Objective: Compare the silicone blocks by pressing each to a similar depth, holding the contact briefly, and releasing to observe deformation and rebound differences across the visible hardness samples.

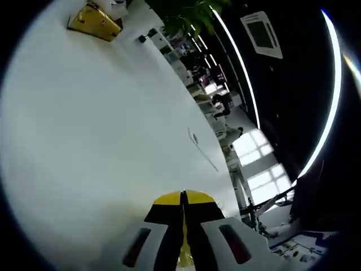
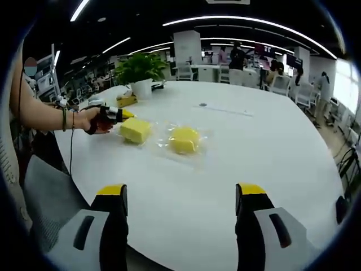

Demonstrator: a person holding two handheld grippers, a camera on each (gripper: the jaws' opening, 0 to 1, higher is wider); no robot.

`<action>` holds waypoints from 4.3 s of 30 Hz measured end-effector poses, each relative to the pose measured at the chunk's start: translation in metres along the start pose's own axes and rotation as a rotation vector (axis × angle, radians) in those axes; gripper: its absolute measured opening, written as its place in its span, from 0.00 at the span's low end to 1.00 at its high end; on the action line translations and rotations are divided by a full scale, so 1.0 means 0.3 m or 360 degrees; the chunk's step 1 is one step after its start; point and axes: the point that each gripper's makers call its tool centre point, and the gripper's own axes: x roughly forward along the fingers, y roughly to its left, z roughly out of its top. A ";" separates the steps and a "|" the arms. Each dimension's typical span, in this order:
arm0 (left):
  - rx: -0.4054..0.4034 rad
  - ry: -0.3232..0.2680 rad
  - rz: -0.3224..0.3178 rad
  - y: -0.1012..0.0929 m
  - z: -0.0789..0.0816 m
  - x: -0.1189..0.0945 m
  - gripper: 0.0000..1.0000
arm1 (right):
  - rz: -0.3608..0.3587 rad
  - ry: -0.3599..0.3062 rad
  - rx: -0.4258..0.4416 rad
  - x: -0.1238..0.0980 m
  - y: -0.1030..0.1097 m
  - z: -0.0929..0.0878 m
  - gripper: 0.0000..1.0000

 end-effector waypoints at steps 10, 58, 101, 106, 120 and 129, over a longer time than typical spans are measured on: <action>0.0071 0.0032 -0.0105 -0.165 -0.038 -0.061 0.00 | 0.0046 -0.0048 -0.0041 -0.016 0.026 0.038 0.70; 0.0647 0.0119 -0.0523 -0.782 -0.163 -0.291 0.00 | 0.0444 -0.0432 -0.0478 -0.078 0.137 0.378 0.67; 0.1365 0.0732 -0.0895 -0.935 -0.457 -0.298 0.00 | 0.1086 -0.0097 -0.1078 0.162 0.432 0.369 0.46; 0.1455 0.0810 -0.0889 -0.915 -0.482 -0.315 0.00 | 0.1081 -0.0070 -0.1131 0.154 0.428 0.346 0.30; 0.1588 0.0787 -0.0918 -0.922 -0.506 -0.349 0.00 | 0.1017 -0.0132 -0.1303 0.132 0.448 0.338 0.14; 0.1653 0.0787 -0.0922 -0.916 -0.517 -0.358 0.00 | 0.0994 -0.0149 -0.1446 0.128 0.450 0.325 0.09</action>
